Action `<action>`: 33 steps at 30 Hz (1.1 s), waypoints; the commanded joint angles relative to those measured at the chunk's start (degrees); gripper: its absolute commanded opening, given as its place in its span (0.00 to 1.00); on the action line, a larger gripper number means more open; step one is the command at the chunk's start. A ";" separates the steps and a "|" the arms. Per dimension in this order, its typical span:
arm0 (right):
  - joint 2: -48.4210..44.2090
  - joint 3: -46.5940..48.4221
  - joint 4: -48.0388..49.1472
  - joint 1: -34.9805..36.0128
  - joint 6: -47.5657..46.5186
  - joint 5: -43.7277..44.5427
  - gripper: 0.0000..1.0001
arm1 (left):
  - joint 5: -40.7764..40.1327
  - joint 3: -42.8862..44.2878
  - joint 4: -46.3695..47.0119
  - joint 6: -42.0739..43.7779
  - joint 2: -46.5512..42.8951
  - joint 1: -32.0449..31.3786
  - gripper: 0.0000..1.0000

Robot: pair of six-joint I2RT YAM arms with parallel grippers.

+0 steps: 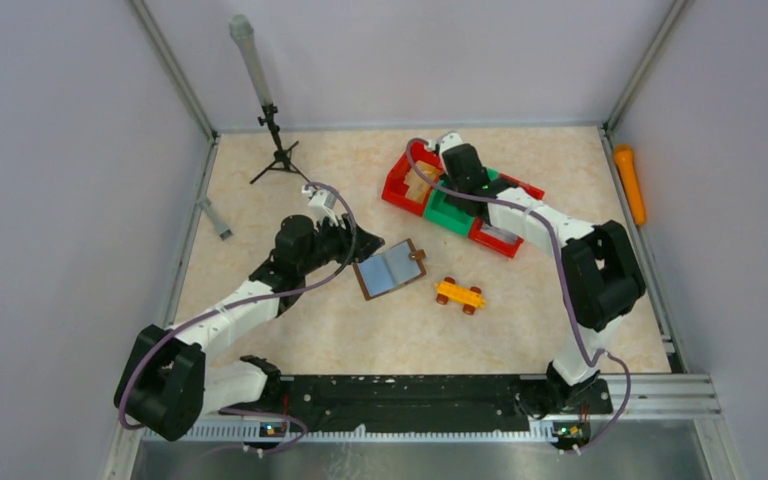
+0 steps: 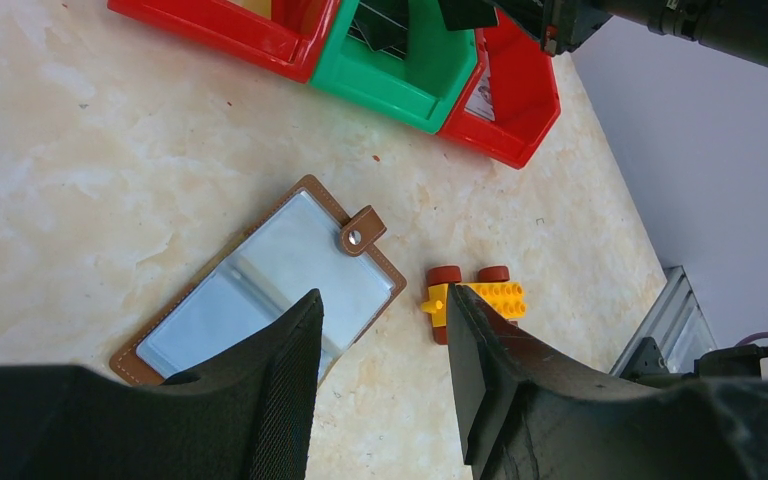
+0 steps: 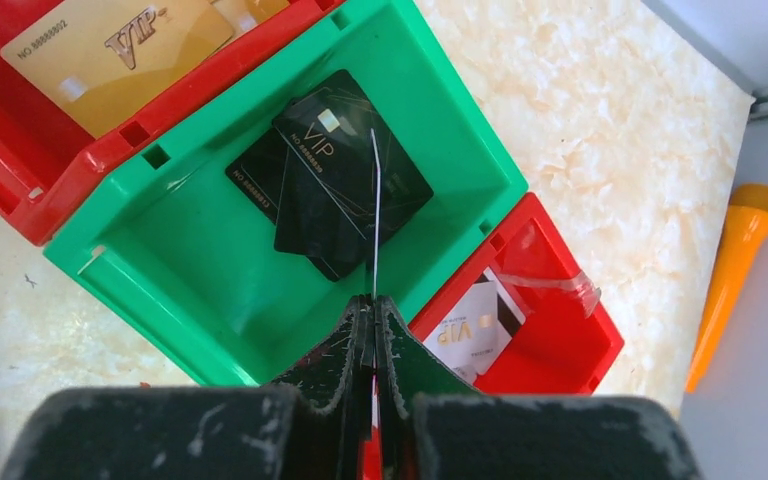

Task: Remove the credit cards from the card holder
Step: Place the credit card in the storage box.

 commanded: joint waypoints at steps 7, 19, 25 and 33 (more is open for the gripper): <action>-2.36 -3.25 9.56 0.85 -14.81 -5.33 0.00 | -0.26 0.97 1.82 0.99 -1.75 -0.10 0.52; 2.24 -2.89 13.63 1.79 -30.02 3.46 0.00 | -0.09 1.00 1.90 1.02 -1.52 -0.09 0.51; 5.75 -2.46 18.59 1.82 -33.45 7.34 0.00 | -0.52 0.97 1.76 1.19 -1.73 -0.10 0.51; 8.71 -1.78 18.53 1.82 -34.80 6.87 0.00 | -0.78 1.14 1.50 1.54 -1.24 -0.11 0.51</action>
